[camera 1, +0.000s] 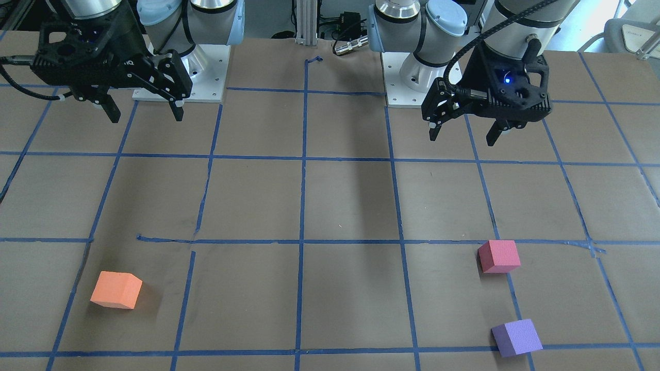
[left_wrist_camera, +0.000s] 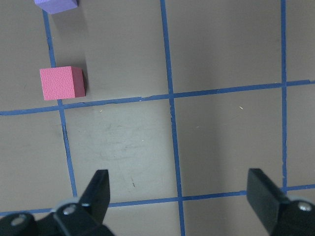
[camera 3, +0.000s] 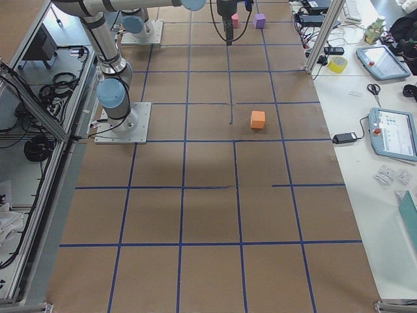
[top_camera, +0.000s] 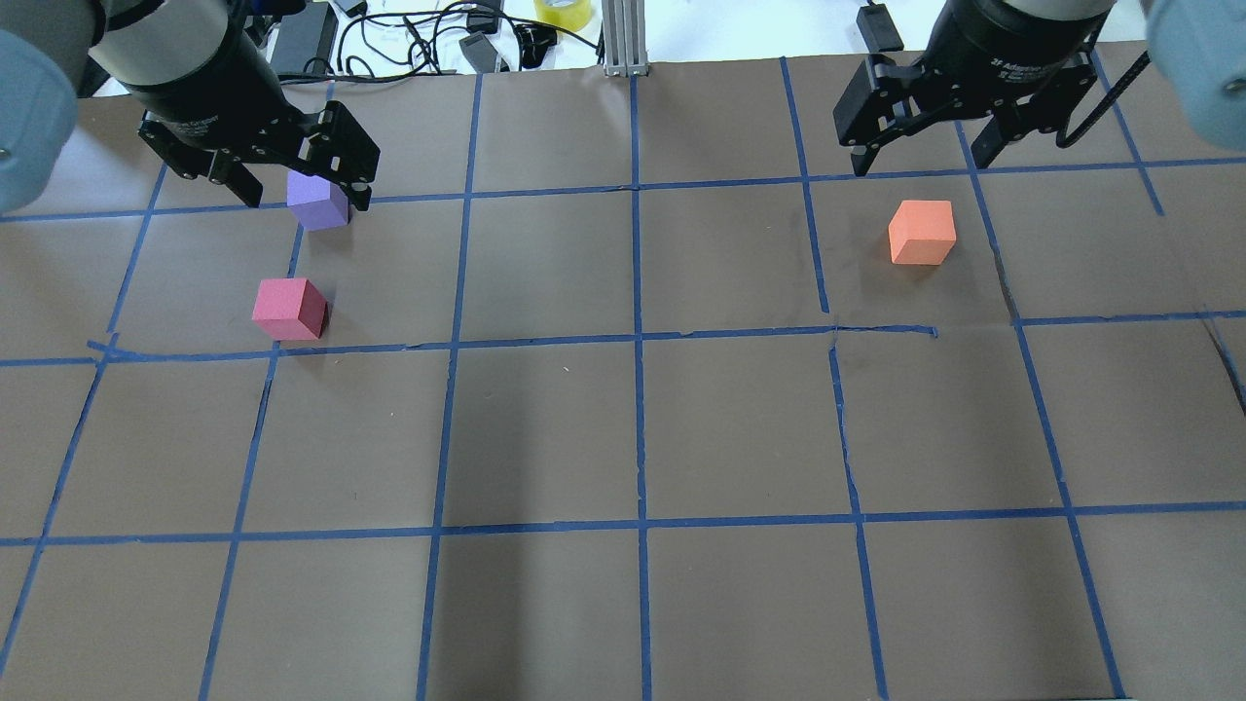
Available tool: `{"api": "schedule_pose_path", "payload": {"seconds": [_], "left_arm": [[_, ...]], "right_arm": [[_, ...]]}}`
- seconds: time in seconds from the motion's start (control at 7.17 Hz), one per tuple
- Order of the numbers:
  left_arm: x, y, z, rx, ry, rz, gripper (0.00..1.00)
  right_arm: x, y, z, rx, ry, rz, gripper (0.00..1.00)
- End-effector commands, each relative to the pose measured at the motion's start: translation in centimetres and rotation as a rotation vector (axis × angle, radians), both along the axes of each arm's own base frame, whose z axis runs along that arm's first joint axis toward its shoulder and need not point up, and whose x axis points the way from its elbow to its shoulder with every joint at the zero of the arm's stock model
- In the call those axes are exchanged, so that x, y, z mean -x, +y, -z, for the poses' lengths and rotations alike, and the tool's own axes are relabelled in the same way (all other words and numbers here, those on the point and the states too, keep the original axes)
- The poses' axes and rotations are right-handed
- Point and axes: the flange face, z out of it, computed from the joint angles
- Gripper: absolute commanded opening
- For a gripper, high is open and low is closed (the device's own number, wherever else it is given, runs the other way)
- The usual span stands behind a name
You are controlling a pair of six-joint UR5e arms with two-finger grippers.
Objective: Arrange blocks in a line
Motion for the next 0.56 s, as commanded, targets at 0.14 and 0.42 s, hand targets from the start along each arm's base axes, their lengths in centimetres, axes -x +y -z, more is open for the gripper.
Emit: {"api": "schedule_pose_path", "payload": {"seconds": [0.14,0.42], "left_arm": [[0.03,0.01,0.0,0.0,-0.001,0.001,1.0],[0.03,0.01,0.0,0.0,-0.001,0.001,1.0]], "right_arm": [[0.53,-0.72,-0.91,-0.035,0.04,0.023,1.0],[0.53,-0.77,-0.65,-0.043,0.032,0.028,1.0]]}}
